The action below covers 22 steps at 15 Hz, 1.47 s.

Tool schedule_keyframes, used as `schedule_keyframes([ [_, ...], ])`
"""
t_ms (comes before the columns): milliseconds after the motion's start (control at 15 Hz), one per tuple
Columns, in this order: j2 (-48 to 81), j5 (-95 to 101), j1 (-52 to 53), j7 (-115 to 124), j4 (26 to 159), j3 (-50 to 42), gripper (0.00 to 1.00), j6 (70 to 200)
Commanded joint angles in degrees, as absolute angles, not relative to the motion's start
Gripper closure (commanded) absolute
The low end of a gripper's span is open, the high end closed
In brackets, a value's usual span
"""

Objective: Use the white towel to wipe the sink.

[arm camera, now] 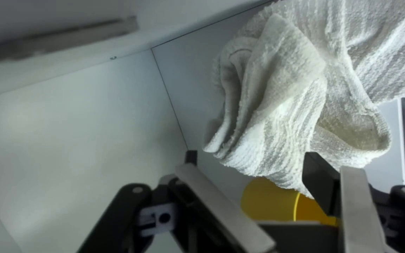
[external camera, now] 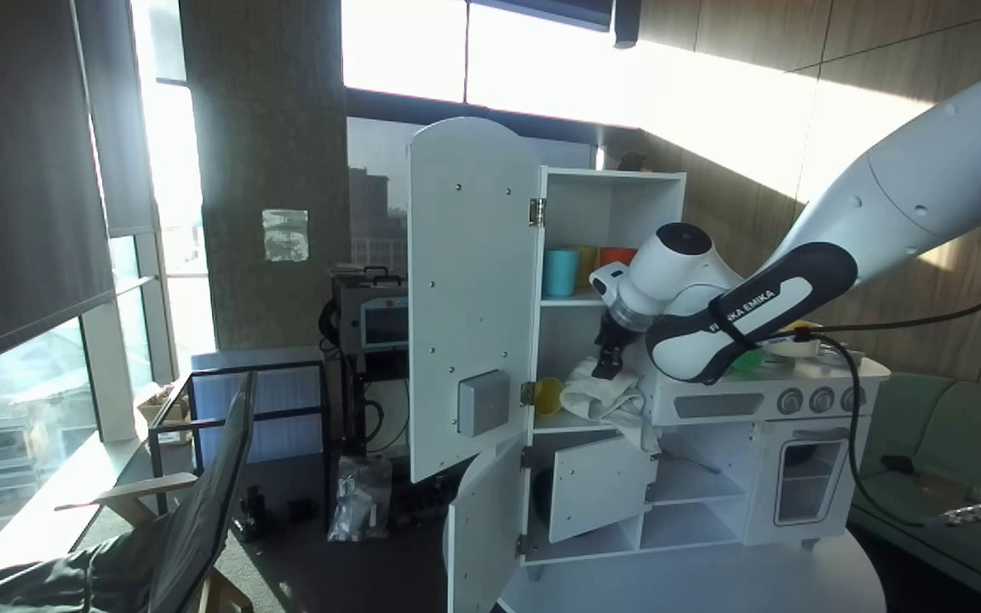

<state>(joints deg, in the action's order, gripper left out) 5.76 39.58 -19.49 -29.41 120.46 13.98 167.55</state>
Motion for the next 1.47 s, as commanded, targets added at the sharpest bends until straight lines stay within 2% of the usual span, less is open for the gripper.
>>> schedule_keyframes([
  [0, 1.4, 23.9, -22.0, -44.5, 125.4, 19.2, 0.0, 166.6],
  [200, 1.1, 8.8, -25.2, -56.8, 127.1, 26.7, 0.0, 165.3],
  [467, -3.7, -10.8, -26.9, -70.7, 125.9, 29.9, 0.0, 152.5],
  [600, -10.0, -19.0, -26.9, -75.9, 127.8, 26.9, 0.0, 143.5],
  [667, -12.3, -19.0, -18.6, -75.8, 128.1, 17.0, 0.0, 138.8],
  [733, -14.9, -19.7, -26.1, -76.8, 128.6, 22.3, 0.0, 133.8],
  [800, -16.9, -16.9, -17.2, -75.1, 128.7, 11.5, 0.0, 129.5],
  [1133, -26.8, -9.8, -10.8, -69.2, 135.7, -1.6, 0.0, 123.4],
  [1400, -30.9, -4.2, -10.1, -61.3, 139.4, -5.5, 0.0, 124.8],
])
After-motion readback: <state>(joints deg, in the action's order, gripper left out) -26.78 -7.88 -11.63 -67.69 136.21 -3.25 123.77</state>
